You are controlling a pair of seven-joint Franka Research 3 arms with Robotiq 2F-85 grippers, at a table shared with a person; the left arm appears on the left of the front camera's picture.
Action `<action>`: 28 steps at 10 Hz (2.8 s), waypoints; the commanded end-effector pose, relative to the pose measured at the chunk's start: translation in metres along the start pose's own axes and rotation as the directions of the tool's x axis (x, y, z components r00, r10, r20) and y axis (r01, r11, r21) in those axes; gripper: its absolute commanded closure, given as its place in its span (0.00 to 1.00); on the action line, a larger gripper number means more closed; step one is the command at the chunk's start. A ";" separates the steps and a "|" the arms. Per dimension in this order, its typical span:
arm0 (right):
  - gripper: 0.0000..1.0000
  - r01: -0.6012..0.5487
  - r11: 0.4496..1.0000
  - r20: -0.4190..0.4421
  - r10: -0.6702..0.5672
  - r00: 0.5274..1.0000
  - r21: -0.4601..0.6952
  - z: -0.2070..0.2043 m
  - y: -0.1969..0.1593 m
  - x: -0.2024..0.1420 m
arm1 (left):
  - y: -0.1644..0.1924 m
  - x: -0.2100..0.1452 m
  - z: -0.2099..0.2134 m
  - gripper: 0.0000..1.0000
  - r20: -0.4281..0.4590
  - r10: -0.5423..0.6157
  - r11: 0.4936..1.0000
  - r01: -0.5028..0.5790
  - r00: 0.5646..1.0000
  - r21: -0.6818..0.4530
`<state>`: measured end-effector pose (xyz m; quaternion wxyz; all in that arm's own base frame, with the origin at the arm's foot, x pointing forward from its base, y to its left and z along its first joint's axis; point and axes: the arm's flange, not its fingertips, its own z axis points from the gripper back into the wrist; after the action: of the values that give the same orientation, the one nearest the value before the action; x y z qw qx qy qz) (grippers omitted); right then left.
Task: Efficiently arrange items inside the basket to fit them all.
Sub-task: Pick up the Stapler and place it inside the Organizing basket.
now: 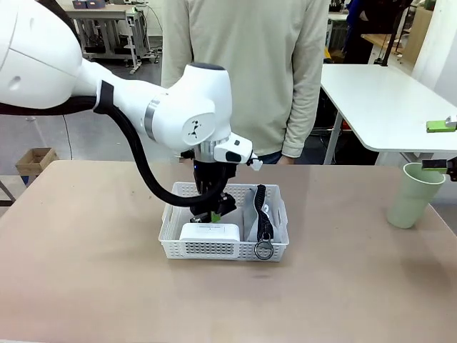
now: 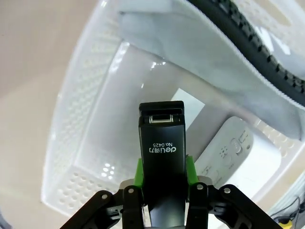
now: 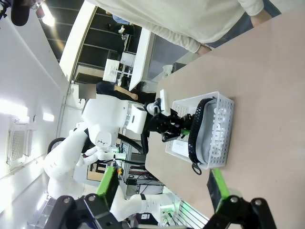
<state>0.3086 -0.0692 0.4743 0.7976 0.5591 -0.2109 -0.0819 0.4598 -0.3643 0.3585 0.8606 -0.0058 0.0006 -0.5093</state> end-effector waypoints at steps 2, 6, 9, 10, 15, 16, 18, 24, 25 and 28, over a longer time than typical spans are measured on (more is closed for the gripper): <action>0.00 -0.005 1.000 0.014 0.005 1.000 0.021 -0.002 0.001 0.001 | -0.005 -0.006 -0.012 0.63 -0.006 -0.048 0.998 0.048 0.999 0.048; 0.00 -0.005 1.000 0.014 0.005 1.000 0.021 -0.002 0.001 0.001 | 0.008 0.000 -0.027 0.63 -0.054 -0.102 0.994 0.104 0.993 0.029; 0.00 -0.005 1.000 0.014 0.005 1.000 0.021 -0.002 0.001 0.001 | 0.013 0.003 -0.038 0.63 -0.076 -0.099 0.994 0.101 0.992 0.031; 0.00 -0.005 1.000 0.014 0.005 1.000 0.021 -0.002 0.001 0.001 | 0.014 0.003 -0.040 0.63 -0.084 -0.096 0.995 0.099 0.992 0.025; 0.00 -0.005 1.000 0.014 0.005 1.000 0.021 -0.002 0.001 0.001 | 0.013 0.000 -0.036 0.00 -0.080 -0.100 0.995 0.101 0.992 -0.004; 0.00 -0.005 1.000 0.014 0.005 1.000 0.021 -0.002 0.001 0.001 | 0.014 -0.001 -0.034 0.00 -0.078 -0.103 0.995 0.103 0.992 -0.004; 0.00 -0.005 1.000 0.014 0.005 1.000 0.021 -0.002 0.001 0.001 | 0.016 -0.001 -0.033 0.00 -0.075 -0.102 0.995 0.101 0.992 -0.012; 0.00 -0.005 1.000 0.014 0.005 1.000 0.021 -0.002 0.001 0.001 | 0.001 -0.032 0.087 0.00 0.202 -0.011 0.999 0.000 0.979 0.052; 0.00 -0.005 1.000 0.014 0.005 1.000 0.021 -0.002 0.001 0.001 | -0.007 -0.051 0.124 0.00 0.262 -0.002 0.999 -0.011 0.965 0.048; 0.00 -0.005 1.000 0.014 0.005 1.000 0.021 -0.002 0.001 0.001 | -0.009 -0.174 0.220 0.00 0.373 0.016 0.998 0.006 0.928 -0.059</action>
<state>0.3085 -0.0696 0.4744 0.7975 0.5593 -0.2111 -0.0822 0.3927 -0.2749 0.5770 0.8525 -0.1062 -0.1558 -0.4875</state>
